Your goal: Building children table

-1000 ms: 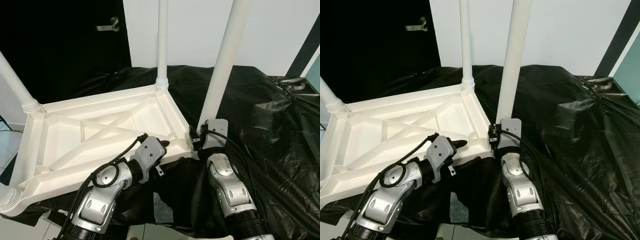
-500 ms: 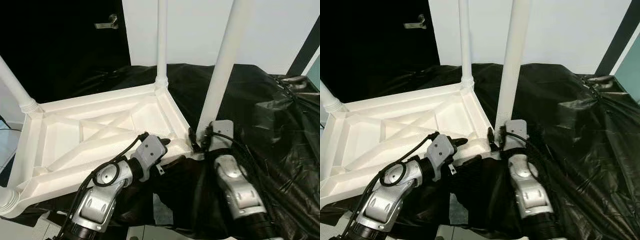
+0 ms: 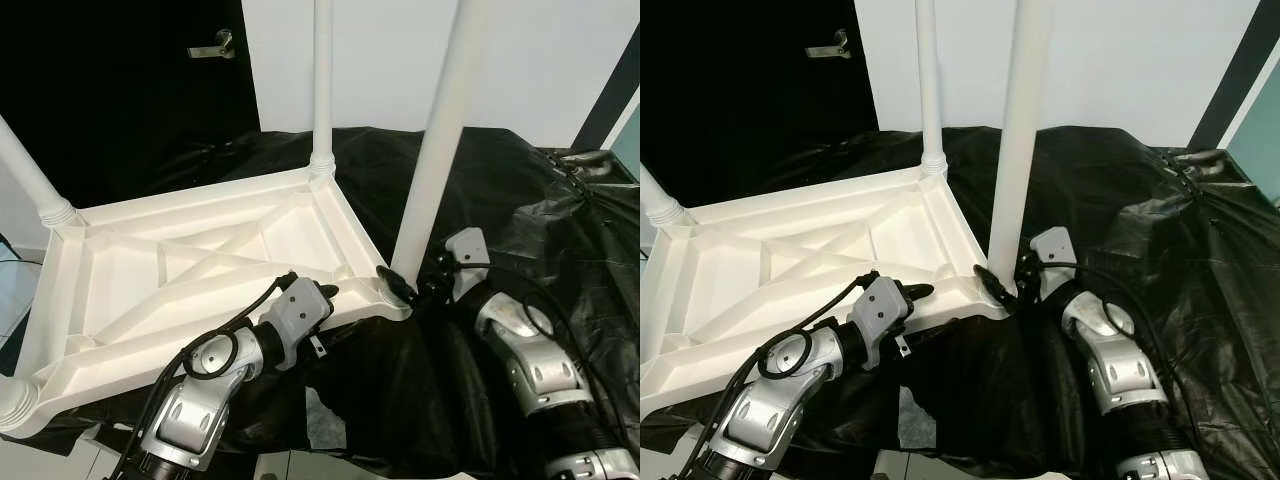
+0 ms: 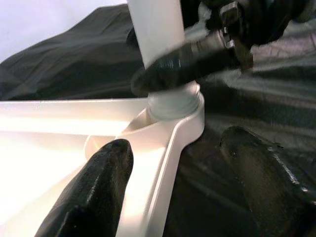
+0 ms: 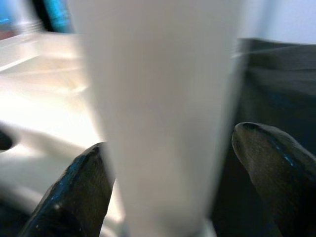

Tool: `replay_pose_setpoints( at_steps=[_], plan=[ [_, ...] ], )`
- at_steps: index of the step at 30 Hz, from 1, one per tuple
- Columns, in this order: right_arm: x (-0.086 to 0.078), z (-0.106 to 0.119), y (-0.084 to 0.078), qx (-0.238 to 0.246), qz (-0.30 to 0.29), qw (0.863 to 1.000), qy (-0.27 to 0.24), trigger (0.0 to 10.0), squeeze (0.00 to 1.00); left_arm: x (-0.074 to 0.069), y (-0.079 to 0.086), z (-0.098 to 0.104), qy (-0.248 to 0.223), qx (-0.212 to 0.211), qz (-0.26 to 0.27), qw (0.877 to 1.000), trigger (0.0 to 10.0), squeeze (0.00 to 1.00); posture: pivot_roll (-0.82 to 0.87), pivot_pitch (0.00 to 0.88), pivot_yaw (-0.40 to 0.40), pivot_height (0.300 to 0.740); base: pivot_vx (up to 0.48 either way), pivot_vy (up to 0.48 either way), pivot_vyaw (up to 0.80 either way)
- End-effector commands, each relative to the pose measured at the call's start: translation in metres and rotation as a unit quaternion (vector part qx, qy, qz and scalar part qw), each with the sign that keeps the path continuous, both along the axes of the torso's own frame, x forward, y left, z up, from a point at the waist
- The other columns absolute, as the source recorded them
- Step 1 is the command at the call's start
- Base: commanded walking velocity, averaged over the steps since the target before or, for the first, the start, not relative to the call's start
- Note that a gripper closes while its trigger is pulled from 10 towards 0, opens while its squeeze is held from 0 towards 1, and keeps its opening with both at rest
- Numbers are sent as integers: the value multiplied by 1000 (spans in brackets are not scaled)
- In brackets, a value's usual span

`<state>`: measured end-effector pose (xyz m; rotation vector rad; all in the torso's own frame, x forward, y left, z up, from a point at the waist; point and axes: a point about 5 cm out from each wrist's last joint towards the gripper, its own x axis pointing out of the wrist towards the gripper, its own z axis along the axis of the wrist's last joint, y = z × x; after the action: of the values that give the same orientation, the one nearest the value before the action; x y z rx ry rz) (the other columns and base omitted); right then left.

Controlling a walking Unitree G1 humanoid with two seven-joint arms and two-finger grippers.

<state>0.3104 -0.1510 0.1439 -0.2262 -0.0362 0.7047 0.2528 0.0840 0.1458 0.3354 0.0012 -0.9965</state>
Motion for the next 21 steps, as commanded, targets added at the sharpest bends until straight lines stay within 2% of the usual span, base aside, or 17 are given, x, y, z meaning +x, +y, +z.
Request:
replay_pose_setpoints(
  at_steps=[1, 2, 3, 4, 6, 7, 10, 12, 19, 20, 21],
  plan=[
    [3, -3, 4, -10, 31, 999, 9, 10000, 0, 1, 0, 1, 0, 2, 2, 1000, 10000, 0, 63, 0, 17, 740, 0, 0, 0],
    [4, -5, 6, -19, 50, 998, 15, 8000, 0, 1, 0, 1, 0, 1, 3, 1000, 10000, 0, 63, 0, 16, 740, 0, 0, 0],
    [4, -5, 6, -19, 50, 998, 15, 8000, 0, 1, 0, 1, 0, 1, 3, 1000, 10000, 0, 63, 0, 16, 740, 0, 0, 0],
    [4, -7, 8, -23, 62, 998, 20, 1961, 0, 1, 0, 1, 1, 1, 3, 1000, 10000, 0, 63, 0, 16, 740, 0, 0, 0],
    [6, -9, 9, -30, 71, 997, 22, 1961, 0, 2, 0, 2, 0, 0, 4, 1000, 10000, 0, 64, 0, 18, 740, 0, 0, 0],
    [7, -12, 10, -42, 78, 996, 25, 0, 0, 2, 0, 2, 0, 0, 6, 1000, 10000, 0, 66, 0, 17, 740, 0, 0, 0],
    [9, -16, 7, -48, 79, 995, 34, 0, 0, 2, 0, 2, -1, -1, 8, 1000, 10000, 0, 71, 0, 12, 740, 0, 0, 0],
    [11, -20, -1, -58, 56, 996, 40, 0, 0, 2, 1, 3, -1, -4, 14, 1000, 10000, 0, 66, 0, 8, 740, 0, 0, 0],
    [11, -23, -10, -58, -4, 998, 32, 0, 0, 0, -1, 1, 1, -6, 14, 1000, 10000, 0, 61, 0, 4, 740, 0, 0, 0],
    [11, -23, -12, -53, -25, 998, 30, 4353, 0, 0, -2, 1, 1, -7, 14, 1000, 10000, 0, 60, 0, 4, 740, 0, 0, 0],
    [11, -25, -12, -34, -72, 996, 32, 10000, 0, 1, -2, 1, 2, -8, 14, 1000, 10000, 0, 60, 0, 3, 740, 0, 0, 0]
  ],
)
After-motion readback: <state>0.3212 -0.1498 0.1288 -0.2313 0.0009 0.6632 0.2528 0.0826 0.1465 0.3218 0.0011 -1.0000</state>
